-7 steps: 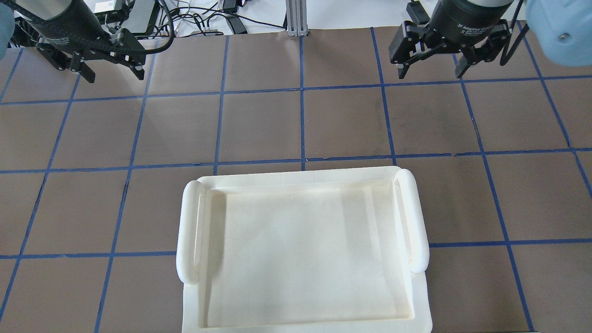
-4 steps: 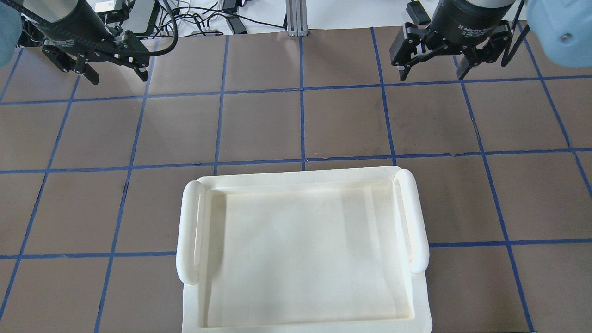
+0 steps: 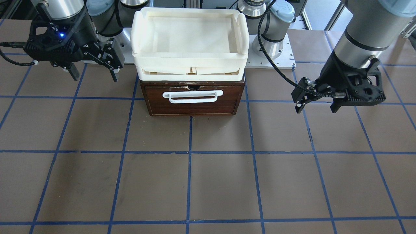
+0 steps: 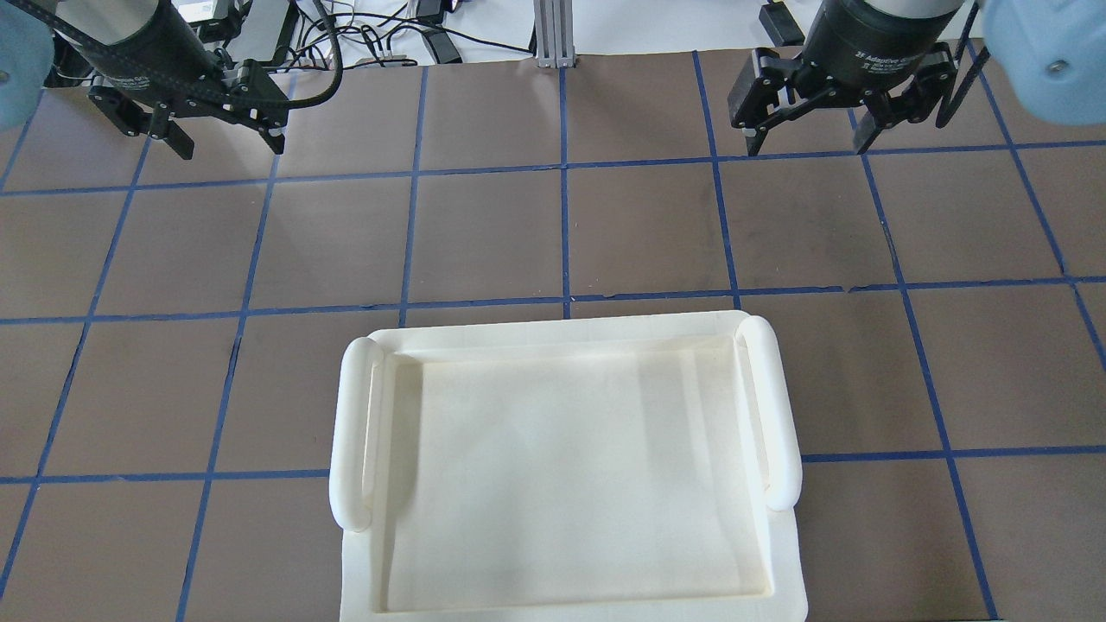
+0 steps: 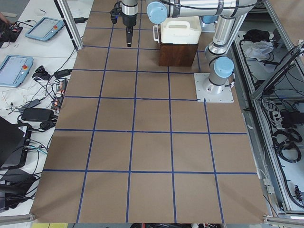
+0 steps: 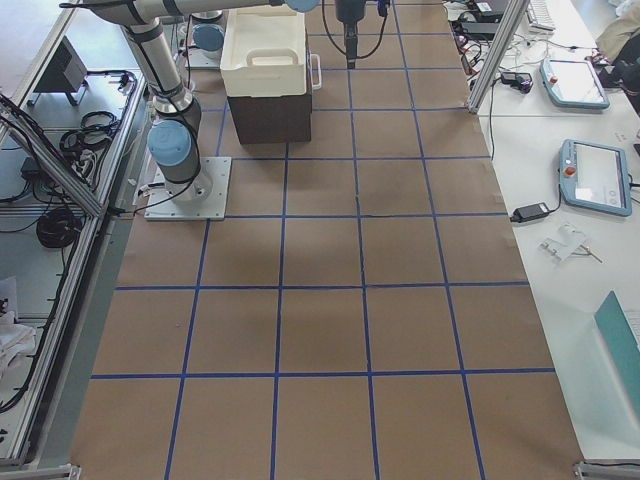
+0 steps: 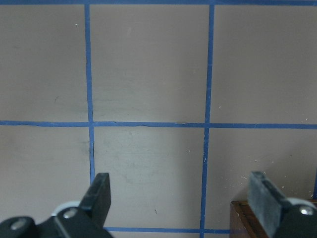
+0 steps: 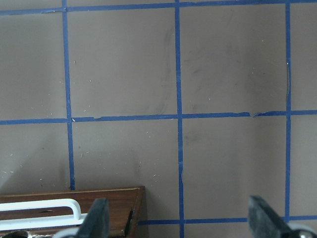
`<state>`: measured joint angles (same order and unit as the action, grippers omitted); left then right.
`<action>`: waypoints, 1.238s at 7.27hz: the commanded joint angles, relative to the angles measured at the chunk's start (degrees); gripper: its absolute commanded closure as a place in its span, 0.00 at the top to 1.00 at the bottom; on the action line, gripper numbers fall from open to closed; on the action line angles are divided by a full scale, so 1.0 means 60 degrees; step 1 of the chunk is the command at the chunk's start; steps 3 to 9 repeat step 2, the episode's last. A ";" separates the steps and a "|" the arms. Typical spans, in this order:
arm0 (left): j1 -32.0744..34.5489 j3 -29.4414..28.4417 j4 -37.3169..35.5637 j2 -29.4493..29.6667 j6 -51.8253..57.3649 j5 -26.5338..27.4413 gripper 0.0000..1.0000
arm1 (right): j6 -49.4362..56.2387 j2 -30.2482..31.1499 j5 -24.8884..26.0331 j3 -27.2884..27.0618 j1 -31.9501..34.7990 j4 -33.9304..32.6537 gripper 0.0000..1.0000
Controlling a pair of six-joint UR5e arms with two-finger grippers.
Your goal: Put scissors in drawer and close it
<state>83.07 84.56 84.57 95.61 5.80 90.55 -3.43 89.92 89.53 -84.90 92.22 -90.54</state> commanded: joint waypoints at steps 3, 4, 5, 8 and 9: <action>0.0056 0.0028 0.0012 -0.0086 0.0000 0.0011 1.00 | 0.0000 0.0014 0.0019 0.0000 0.0010 0.0003 1.00; 0.0056 0.0028 0.0012 -0.0086 0.0000 0.0011 1.00 | 0.0000 0.0014 0.0019 0.0000 0.0010 0.0003 1.00; 0.0056 0.0028 0.0012 -0.0086 0.0000 0.0011 1.00 | 0.0000 0.0014 0.0019 0.0000 0.0010 0.0003 1.00; 0.0056 0.0028 0.0012 -0.0086 0.0000 0.0011 1.00 | 0.0000 0.0014 0.0019 0.0000 0.0010 0.0003 1.00; 0.0056 0.0028 0.0012 -0.0086 0.0000 0.0011 1.00 | 0.0000 0.0014 0.0019 0.0000 0.0010 0.0003 1.00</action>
